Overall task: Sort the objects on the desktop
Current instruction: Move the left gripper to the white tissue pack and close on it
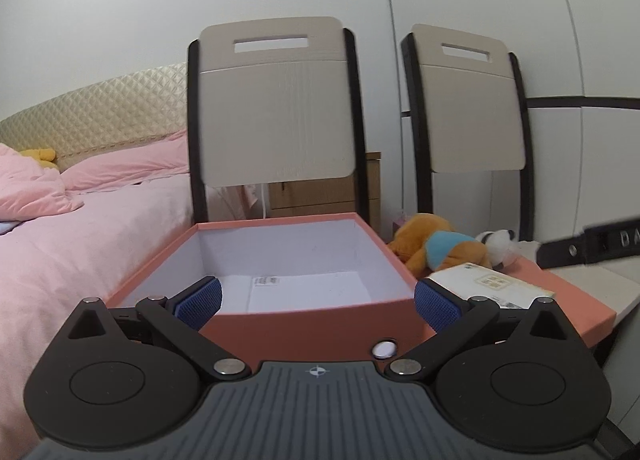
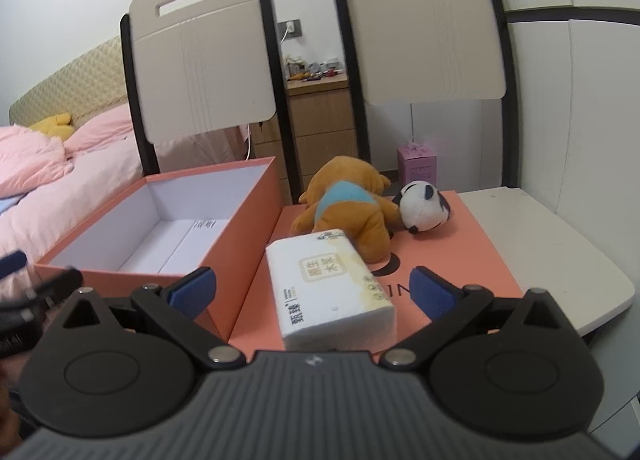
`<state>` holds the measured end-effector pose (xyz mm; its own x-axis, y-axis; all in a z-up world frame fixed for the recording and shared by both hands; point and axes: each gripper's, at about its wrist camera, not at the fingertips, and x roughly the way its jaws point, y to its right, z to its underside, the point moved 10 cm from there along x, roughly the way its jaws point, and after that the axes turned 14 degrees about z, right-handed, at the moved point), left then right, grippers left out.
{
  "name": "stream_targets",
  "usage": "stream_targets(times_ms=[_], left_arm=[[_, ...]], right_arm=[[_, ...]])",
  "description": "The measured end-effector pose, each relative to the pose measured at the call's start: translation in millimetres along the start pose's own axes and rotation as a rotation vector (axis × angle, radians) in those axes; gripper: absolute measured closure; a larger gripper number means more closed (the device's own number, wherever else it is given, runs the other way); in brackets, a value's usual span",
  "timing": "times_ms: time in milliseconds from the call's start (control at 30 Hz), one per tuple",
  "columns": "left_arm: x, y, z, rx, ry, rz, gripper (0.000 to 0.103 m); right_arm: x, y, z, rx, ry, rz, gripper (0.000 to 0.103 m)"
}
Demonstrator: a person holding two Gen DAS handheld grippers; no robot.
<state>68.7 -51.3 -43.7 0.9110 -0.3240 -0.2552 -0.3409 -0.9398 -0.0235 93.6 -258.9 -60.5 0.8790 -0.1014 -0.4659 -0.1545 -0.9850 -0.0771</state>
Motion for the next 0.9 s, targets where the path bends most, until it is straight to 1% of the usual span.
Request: stream_targets(times_ms=[67, 200, 267, 400, 633, 833, 900], left_arm=[[1, 18, 6, -0.003, 0.017, 0.011, 0.000], [15, 58, 29, -0.079, 0.017, 0.063, 0.000], [27, 78, 39, -0.103, 0.018, 0.070, 0.000], [51, 115, 47, -0.087, 0.046, 0.063, 0.000], [87, 146, 49, -0.062, 0.072, -0.005, 0.000], [117, 171, 51, -0.041, 0.093, -0.068, 0.000], [126, 170, 52, -0.063, 0.081, -0.083, 0.000]], right_arm=[[-5, 7, -1, 0.013, 0.011, -0.001, 0.000], [-14, 25, -3, 0.047, 0.026, 0.003, 0.000], [-19, 35, -4, 0.062, 0.035, 0.010, 0.000], [-29, 58, -6, 0.076, 0.060, 0.032, 0.000], [-40, 98, -4, 0.121, 0.077, 0.052, 0.000], [-48, 119, -1, 0.151, 0.083, 0.037, 0.000], [-49, 124, 0, 0.157, 0.079, 0.030, 0.000]])
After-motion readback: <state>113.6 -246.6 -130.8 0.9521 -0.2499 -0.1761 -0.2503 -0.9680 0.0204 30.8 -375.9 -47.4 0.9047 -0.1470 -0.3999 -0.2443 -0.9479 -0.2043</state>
